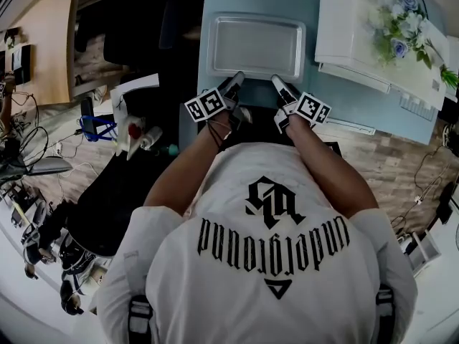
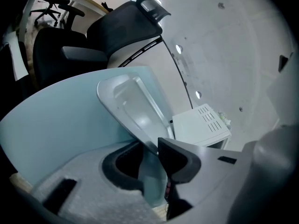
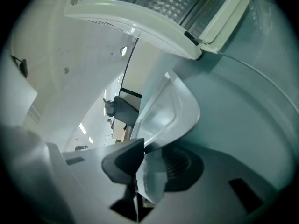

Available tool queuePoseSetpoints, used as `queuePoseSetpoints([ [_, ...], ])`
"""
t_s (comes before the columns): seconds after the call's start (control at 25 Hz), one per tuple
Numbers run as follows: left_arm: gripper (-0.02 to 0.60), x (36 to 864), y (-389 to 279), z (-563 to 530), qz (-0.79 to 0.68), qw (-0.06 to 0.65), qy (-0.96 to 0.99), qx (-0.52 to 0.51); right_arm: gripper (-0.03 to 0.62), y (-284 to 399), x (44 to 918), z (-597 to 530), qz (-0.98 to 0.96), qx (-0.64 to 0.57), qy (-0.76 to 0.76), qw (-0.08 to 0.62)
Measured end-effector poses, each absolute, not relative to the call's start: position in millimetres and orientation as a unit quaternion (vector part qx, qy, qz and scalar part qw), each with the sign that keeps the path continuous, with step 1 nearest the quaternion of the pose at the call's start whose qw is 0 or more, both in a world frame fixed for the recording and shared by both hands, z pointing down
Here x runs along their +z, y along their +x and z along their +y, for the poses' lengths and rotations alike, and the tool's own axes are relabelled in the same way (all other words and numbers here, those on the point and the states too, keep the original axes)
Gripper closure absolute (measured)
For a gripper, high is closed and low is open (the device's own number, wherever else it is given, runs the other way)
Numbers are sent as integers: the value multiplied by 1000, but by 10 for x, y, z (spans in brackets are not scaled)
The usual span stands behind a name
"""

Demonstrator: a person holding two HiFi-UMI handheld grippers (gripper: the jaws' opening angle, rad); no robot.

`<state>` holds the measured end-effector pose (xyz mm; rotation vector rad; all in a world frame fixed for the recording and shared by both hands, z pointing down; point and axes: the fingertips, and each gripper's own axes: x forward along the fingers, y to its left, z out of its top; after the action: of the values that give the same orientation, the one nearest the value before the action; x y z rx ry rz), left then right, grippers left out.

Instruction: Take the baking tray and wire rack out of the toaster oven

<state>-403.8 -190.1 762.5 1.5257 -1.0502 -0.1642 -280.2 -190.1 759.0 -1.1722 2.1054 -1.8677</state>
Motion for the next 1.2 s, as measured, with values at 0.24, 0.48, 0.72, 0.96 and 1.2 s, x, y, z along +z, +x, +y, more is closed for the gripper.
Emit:
queuePoseSetpoints([
  [0.24, 420, 7643, -4018, -1878, -448, 599, 662, -49, 443, -2857, 7609, -1836, 694, -618, -369, 25],
  [0.48, 352, 7669, -3946, -1763, -436, 596, 674, -8, 391, -2886, 7642, -1724, 702, -613, -363, -15],
  [0.72, 332, 7695, -3947, -1643, -430, 583, 688, 46, 347, -2950, 7658, -1610, 713, -599, -359, -62],
  [0.96, 311, 7643, -3967, -1545, -432, 563, 700, 84, 321, -2987, 7657, -1472, 720, -583, -362, -110],
  [1.2, 311, 7491, -3988, -1474, -431, 536, 720, 94, 321, -2983, 7583, -1365, 731, -561, -367, -127],
])
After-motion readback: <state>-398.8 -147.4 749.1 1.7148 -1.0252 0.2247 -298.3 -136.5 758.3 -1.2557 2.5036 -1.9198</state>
